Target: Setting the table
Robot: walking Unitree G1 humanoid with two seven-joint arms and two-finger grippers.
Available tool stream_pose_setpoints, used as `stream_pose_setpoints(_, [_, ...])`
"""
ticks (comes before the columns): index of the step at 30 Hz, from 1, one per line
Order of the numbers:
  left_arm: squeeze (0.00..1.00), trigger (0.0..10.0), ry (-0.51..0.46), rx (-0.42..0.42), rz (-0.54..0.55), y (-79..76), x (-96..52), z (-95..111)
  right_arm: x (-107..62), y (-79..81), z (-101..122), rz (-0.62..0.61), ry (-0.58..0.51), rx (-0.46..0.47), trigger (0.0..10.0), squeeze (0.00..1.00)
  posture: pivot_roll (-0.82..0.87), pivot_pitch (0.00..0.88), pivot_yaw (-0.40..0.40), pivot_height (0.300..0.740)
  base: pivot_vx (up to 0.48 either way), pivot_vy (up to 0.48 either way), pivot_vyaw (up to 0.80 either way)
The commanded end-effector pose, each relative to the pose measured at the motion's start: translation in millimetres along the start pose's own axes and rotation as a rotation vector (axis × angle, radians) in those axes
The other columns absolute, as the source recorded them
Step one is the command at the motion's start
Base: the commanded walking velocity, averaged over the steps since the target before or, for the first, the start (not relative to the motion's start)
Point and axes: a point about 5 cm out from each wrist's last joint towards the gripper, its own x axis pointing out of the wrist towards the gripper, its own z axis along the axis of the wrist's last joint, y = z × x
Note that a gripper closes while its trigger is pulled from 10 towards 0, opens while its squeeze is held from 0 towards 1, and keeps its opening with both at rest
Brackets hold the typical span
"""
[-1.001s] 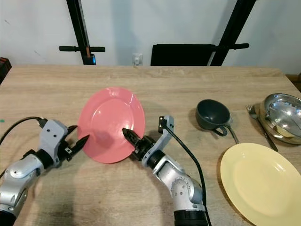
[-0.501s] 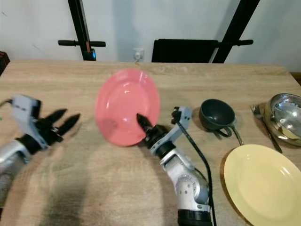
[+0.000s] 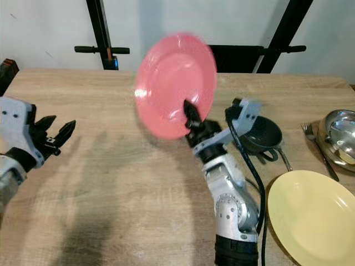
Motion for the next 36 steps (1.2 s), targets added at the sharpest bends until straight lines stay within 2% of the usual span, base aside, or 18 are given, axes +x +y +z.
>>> stream_pose_setpoints(1, [0.00,10.0,0.015,0.014,0.041,-1.8,1.2,-2.7,-1.6,-0.4,2.9,-0.031,-0.022,-0.047,10.0,0.00,-0.07,0.053,0.057,0.740,0.000,0.000,0.00])
stream_pose_setpoints(3, [0.00,10.0,0.027,0.011,0.054,-4.2,1.5,-4.8,-2.2,-1.5,2.7,-0.047,-0.025,-0.056,10.0,0.00,-0.07,0.052,0.056,0.740,0.000,0.000,0.00])
stream_pose_setpoints(6, [0.00,10.0,0.145,-0.023,0.092,-9.4,1.4,-17.6,-4.1,-4.1,1.7,-0.078,-0.026,-0.112,10.0,0.00,-0.08,0.055,0.061,0.740,0.000,0.000,0.00])
stream_pose_setpoints(7, [0.00,10.0,0.145,-0.023,0.092,-9.4,1.4,-17.6,-4.1,-4.1,1.7,-0.078,-0.026,-0.112,10.0,0.00,-0.08,0.055,0.061,0.740,0.000,0.000,0.00])
stream_pose_setpoints(8, [0.00,10.0,0.186,-0.031,0.095,-11.9,1.0,-20.9,-4.6,-4.5,1.6,-0.082,-0.026,-0.121,10.0,0.00,-0.08,0.056,0.062,0.740,0.000,0.000,0.00])
stream_pose_setpoints(10, [0.00,10.0,0.201,-0.055,0.116,-13.7,1.1,-20.2,-5.0,-5.0,1.4,-0.088,-0.028,-0.126,10.0,0.00,-0.08,0.056,0.062,0.740,0.000,0.000,0.00])
stream_pose_setpoints(11, [0.00,10.0,0.173,-0.049,0.109,-15.1,1.1,-14.4,-5.6,-6.0,1.2,-0.096,-0.029,-0.131,10.0,0.00,-0.08,0.058,0.068,0.740,0.000,0.000,0.00])
stream_pose_setpoints(13, [0.00,10.0,0.106,0.023,0.109,-15.2,0.1,-4.0,-6.3,-7.5,0.7,-0.107,-0.031,-0.137,10.0,0.00,-0.08,0.058,0.068,0.740,0.000,0.000,0.00])
stream_pose_setpoints(15, [0.00,10.0,0.083,0.128,0.103,-14.5,-2.2,-3.0,-6.2,-8.1,-0.1,-0.111,-0.029,-0.139,10.0,0.00,-0.07,0.054,0.070,0.740,0.000,0.000,0.00])
stream_pose_setpoints(16, [0.00,10.0,0.086,0.223,0.093,-13.7,-3.3,-4.3,-5.8,-8.0,-0.9,-0.112,-0.030,-0.144,10.0,0.00,-0.07,0.054,0.070,0.740,0.000,0.000,0.00])
stream_pose_setpoints(17, [0.00,10.0,0.086,0.223,0.093,-13.7,-3.3,-4.3,-5.8,-8.0,-0.9,-0.112,-0.030,-0.144,10.0,0.00,-0.07,0.054,0.070,0.740,0.000,0.000,0.00])
stream_pose_setpoints(21, [0.00,10.0,0.174,0.091,0.037,-16.7,-0.7,-2.0,-3.9,-7.9,-3.0,-0.109,-0.026,-0.144,10.0,0.00,-0.07,0.050,0.069,0.740,0.000,0.000,0.00])
stream_pose_setpoints(24, [0.00,10.0,0.178,0.085,0.029,-18.3,1.3,2.8,-3.3,-7.3,-4.1,-0.106,-0.022,-0.143,10.0,0.00,-0.07,0.050,0.071,0.740,0.000,0.000,0.00])
stream_pose_setpoints(25, [0.00,10.0,0.132,0.142,0.023,-20.7,4.0,9.4,-2.8,-6.6,-5.7,-0.104,-0.020,-0.145,10.0,0.00,-0.06,0.049,0.076,0.740,0.000,0.000,0.00])
stream_pose_setpoints(26, [0.00,10.0,0.132,0.142,0.023,-20.7,4.0,9.4,-2.8,-6.6,-5.7,-0.104,-0.020,-0.145,10.0,0.00,-0.06,0.049,0.076,0.740,0.000,0.000,0.00])
stream_pose_setpoints(28, [0.00,10.0,0.021,0.135,0.010,-24.2,6.9,22.7,-2.7,-6.0,-6.1,-0.107,-0.022,-0.145,10.0,0.00,-0.06,0.054,0.080,0.740,0.000,0.000,0.00])
stream_pose_setpoints(32, [0.00,10.0,-0.019,0.125,0.013,-25.7,7.8,29.0,-3.0,-6.2,-6.0,-0.109,-0.025,-0.147,10.0,0.00,-0.05,0.054,0.081,0.740,0.000,0.000,0.00])
stream_pose_setpoints(36, [0.00,10.0,-0.075,0.070,-0.008,-32.3,12.2,36.8,-3.3,-5.0,-6.7,-0.106,-0.027,-0.165,10.0,0.00,-0.06,0.057,0.076,0.740,0.000,0.000,0.00])
